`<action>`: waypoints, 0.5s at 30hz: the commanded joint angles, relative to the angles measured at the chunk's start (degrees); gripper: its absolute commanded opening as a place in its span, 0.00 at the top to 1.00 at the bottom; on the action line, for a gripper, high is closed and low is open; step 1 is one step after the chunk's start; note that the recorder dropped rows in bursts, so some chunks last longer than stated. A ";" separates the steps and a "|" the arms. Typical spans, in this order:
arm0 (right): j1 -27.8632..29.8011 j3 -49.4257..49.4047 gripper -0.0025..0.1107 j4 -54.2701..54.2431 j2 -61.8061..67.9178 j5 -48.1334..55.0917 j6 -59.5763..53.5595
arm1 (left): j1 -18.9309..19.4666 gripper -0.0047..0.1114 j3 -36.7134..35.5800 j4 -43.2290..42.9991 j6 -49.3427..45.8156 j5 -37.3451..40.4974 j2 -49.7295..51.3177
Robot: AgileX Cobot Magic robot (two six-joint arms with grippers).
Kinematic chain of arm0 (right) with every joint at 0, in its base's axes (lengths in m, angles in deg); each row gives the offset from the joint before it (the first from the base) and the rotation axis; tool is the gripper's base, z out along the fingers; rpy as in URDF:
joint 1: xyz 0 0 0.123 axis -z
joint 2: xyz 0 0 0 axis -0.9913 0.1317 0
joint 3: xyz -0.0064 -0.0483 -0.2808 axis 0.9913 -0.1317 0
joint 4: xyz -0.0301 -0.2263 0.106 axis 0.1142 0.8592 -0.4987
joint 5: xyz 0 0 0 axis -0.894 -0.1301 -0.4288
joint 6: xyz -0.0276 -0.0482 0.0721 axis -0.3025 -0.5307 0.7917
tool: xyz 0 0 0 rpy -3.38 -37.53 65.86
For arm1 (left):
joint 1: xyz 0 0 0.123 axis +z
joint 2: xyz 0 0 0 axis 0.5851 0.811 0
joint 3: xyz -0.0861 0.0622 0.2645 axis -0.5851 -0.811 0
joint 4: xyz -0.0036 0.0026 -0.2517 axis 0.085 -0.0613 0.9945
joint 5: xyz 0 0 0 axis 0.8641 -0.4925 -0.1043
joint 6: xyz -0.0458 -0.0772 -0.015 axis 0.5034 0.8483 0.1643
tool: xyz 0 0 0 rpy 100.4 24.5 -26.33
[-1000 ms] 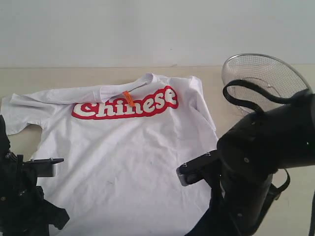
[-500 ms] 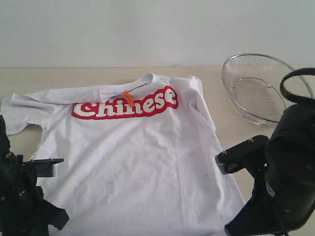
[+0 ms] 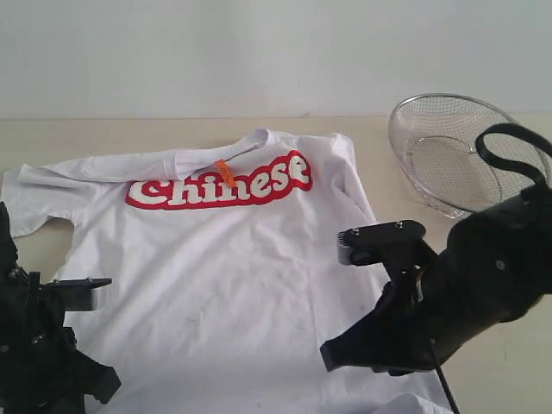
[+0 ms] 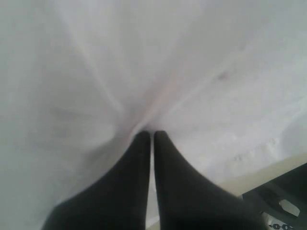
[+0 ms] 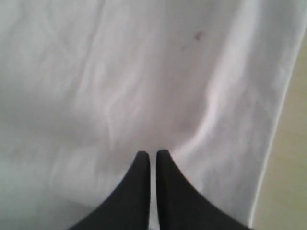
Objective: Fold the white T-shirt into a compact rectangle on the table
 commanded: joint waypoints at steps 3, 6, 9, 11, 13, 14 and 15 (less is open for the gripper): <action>2.68 -0.05 0.98 0.64 1.17 8.85 -3.16 | 0.05 0.92 -0.42 -2.10 0.79 -1.21 0.64; 2.68 -0.05 0.98 0.64 -0.29 15.19 -3.99 | 0.05 0.92 -0.42 -2.10 0.79 -1.21 0.64; 2.68 -0.05 0.98 0.52 -5.49 24.30 -4.92 | 0.05 0.92 -0.42 -2.10 0.79 -1.33 0.64; 2.68 -0.05 0.98 0.52 -8.60 29.88 -5.72 | 0.05 0.92 -0.42 -2.10 0.79 -1.33 0.64; 2.68 -0.05 0.98 0.52 -10.85 34.70 -6.68 | 0.05 0.92 -0.42 -2.10 0.79 -1.33 0.64; 2.68 -0.05 0.98 0.52 -12.14 35.51 -6.87 | 0.05 0.92 -0.42 -2.10 0.79 -1.33 0.64; 2.68 -0.05 0.98 0.25 -13.22 35.09 -6.87 | 0.05 0.92 -0.42 -2.10 0.79 -1.33 0.64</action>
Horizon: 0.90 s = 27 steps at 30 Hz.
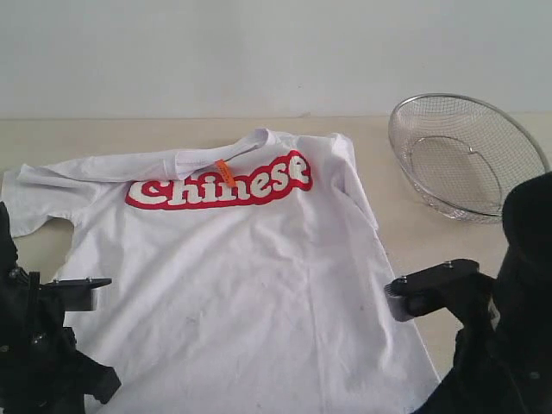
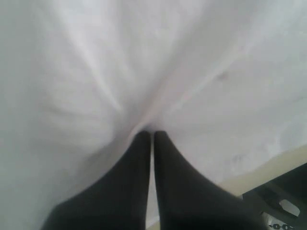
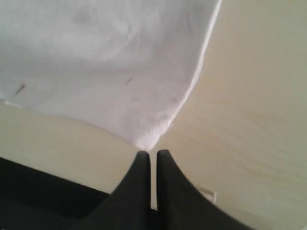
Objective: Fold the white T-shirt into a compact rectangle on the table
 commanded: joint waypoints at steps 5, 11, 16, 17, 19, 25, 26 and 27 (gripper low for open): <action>0.46 -0.05 0.98 -3.86 -3.37 -12.66 -2.93 | 0.05 0.92 -0.42 -1.99 0.79 -1.44 0.64; 0.46 -0.05 0.98 -4.69 5.85 -13.82 -5.25 | 0.05 0.92 -0.42 -1.99 0.79 -1.30 0.64; 0.46 -0.68 0.98 -4.69 7.79 -11.56 -5.68 | 0.05 0.92 -0.42 -1.99 0.79 -1.30 0.64; 0.46 -0.93 0.98 -4.69 7.79 -10.95 -5.68 | 0.05 0.92 -0.42 -1.99 0.79 -1.30 0.64; 0.46 -1.96 0.98 -4.69 7.79 -9.38 -5.80 | 0.05 0.92 -0.42 -1.99 0.79 -1.30 0.64; 0.46 -5.85 0.98 -4.69 7.79 -6.96 -6.76 | 0.05 0.92 -0.42 -1.99 0.79 -1.30 0.64; 0.46 -6.44 0.98 -4.69 7.79 -6.11 -6.76 | 0.05 0.92 -0.42 -1.99 0.79 -1.30 0.64; 0.46 -6.57 0.98 -4.69 7.79 -5.47 -6.76 | 0.05 0.92 -0.42 -1.99 0.79 -1.30 0.64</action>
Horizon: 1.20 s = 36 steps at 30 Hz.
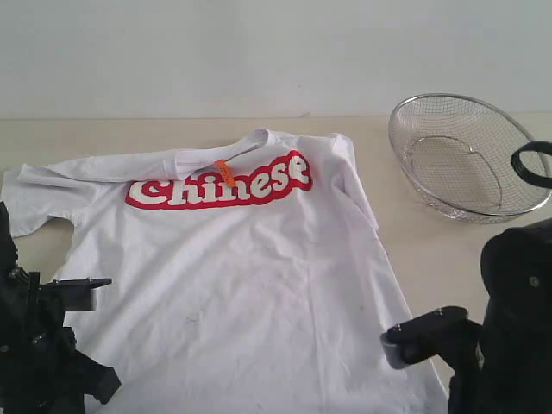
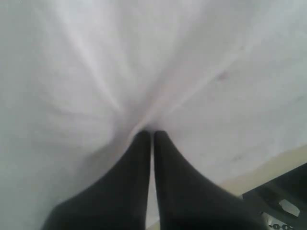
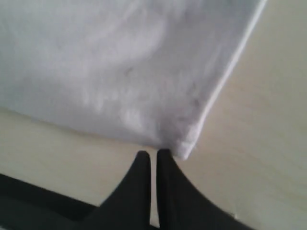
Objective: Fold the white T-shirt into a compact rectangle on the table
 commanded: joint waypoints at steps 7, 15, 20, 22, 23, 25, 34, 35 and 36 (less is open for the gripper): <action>0.46 0.59 0.98 -0.55 -8.27 5.13 -0.55 | 0.05 0.92 -0.42 -1.99 0.79 0.24 0.05; 0.46 12.99 0.98 -0.09 -16.26 -0.03 0.45 | 0.05 0.92 1.59 -1.99 1.15 2.80 -8.72; 0.46 22.00 0.98 -0.09 -6.07 -3.16 -1.65 | 0.05 0.92 9.08 -3.77 3.46 2.80 -10.40; 0.46 25.90 0.98 -0.09 -1.53 -3.17 -3.09 | 0.05 0.92 13.19 -6.12 4.91 3.18 -9.57; 0.46 27.41 0.98 -0.09 0.46 -3.17 -3.20 | 0.05 0.92 14.81 -7.17 5.16 3.30 -8.94; 0.46 30.98 0.98 -0.09 3.98 -3.62 -5.09 | 0.05 0.92 18.93 -10.19 5.29 3.30 -7.03; 5.74 38.46 0.98 -6.12 13.49 -4.16 -10.53 | 3.16 0.92 37.04 -20.93 -4.67 0.83 4.89; 6.26 38.06 0.98 -8.24 13.90 -3.70 -12.86 | 3.45 0.92 39.15 -20.37 -6.93 0.20 6.16; 6.37 37.59 0.98 -9.77 14.35 -3.46 -14.72 | 3.56 0.89 41.35 -20.11 -9.55 0.00 7.44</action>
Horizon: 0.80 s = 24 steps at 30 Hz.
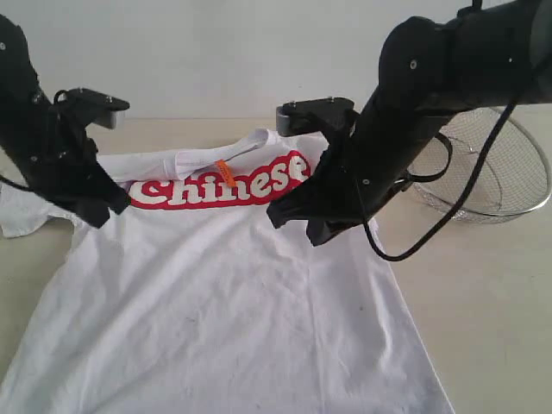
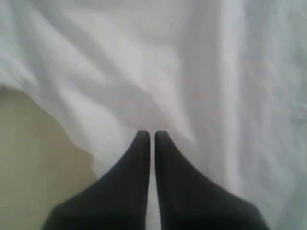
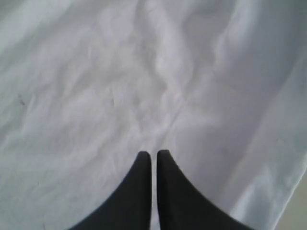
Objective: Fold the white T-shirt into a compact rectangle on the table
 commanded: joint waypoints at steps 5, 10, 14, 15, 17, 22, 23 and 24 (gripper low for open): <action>1.86 -3.93 0.98 -6.77 1.46 -0.55 -8.75 | 1.02 0.59 18.42 2.77 -14.57 -2.47 9.77; 1.86 -7.39 0.98 -6.86 1.46 -3.43 -9.28 | 1.02 0.47 28.72 7.17 -24.62 0.95 16.69; 1.86 -8.12 0.98 -6.86 1.46 -3.96 -9.79 | 1.14 0.47 34.44 7.17 -26.85 3.22 21.78; 1.86 -8.12 0.98 -6.86 1.46 -3.96 -9.79 | 1.54 0.47 35.49 7.27 -27.11 3.76 23.06; 1.86 -8.12 0.98 -6.86 1.46 -3.97 -10.05 | 1.93 0.47 36.80 7.38 -27.41 3.52 24.98; 1.86 -8.12 0.98 -6.86 1.46 -3.97 -10.22 | 2.93 0.47 38.41 7.51 -30.03 3.23 28.53; 1.86 -8.12 0.98 -6.86 1.46 -3.97 -10.22 | 2.91 0.47 38.41 7.15 -30.78 2.97 28.70; 1.86 -8.12 0.98 -6.86 1.46 -3.97 -10.22 | 2.96 0.47 38.41 7.06 -31.37 2.86 28.98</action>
